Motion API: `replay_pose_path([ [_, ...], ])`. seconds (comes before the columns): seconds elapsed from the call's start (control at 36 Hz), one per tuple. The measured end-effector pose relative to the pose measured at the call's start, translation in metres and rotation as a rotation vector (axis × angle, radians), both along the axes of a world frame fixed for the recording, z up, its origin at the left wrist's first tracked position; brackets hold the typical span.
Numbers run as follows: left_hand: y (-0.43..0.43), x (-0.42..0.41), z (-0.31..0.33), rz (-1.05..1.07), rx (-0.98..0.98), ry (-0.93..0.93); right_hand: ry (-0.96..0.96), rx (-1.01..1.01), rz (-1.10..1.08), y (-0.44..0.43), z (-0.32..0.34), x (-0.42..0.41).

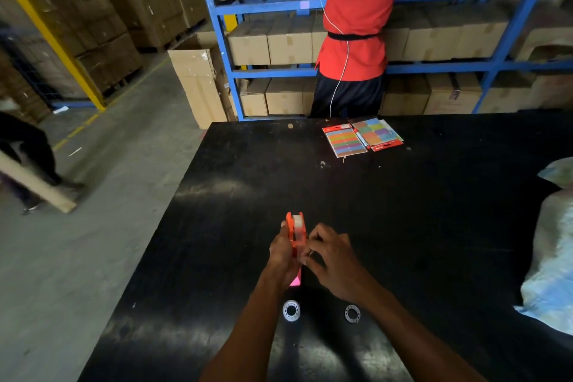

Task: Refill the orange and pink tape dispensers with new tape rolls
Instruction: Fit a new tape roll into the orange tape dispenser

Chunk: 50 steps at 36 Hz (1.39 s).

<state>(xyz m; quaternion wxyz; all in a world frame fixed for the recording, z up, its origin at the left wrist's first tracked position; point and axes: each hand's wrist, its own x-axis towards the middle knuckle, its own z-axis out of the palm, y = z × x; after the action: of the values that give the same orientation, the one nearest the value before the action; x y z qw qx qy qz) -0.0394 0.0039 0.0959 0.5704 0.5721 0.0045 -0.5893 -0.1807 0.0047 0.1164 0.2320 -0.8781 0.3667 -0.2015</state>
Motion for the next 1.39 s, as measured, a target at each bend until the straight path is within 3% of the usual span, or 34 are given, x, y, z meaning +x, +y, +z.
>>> replay_pose_path([
  [0.31,0.001,-0.008,-0.004,-0.037,-0.004,0.041,0.048,-0.132,-0.120,0.016,-0.025,-0.001],
  [0.44,0.001,-0.006,-0.003,-0.006,-0.016,0.068,-0.184,-0.145,-0.232,0.016,-0.023,-0.011],
  [0.56,0.000,-0.012,-0.011,-0.045,-0.049,0.034,-0.355,0.117,-0.382,-0.005,-0.022,-0.016],
  [0.72,-0.003,-0.028,-0.025,-0.130,-0.050,-0.042,-0.375,0.519,-0.368,-0.024,-0.042,-0.026],
  [0.92,-0.007,-0.045,-0.042,-0.302,-0.048,-0.075,-0.467,0.748,-0.426,-0.024,-0.055,-0.040],
  [1.06,-0.010,-0.054,-0.066,-0.403,-0.029,-0.158,-0.417,0.790,-0.486,-0.032,-0.078,-0.051],
  [1.22,-0.022,-0.043,-0.142,-0.496,-0.001,-0.566,-0.341,0.825,-0.548,-0.045,-0.108,-0.058],
  [1.39,-0.018,-0.048,-0.132,-0.561,-0.066,-0.596,-0.288,0.746,-0.565,-0.055,-0.151,-0.059],
])
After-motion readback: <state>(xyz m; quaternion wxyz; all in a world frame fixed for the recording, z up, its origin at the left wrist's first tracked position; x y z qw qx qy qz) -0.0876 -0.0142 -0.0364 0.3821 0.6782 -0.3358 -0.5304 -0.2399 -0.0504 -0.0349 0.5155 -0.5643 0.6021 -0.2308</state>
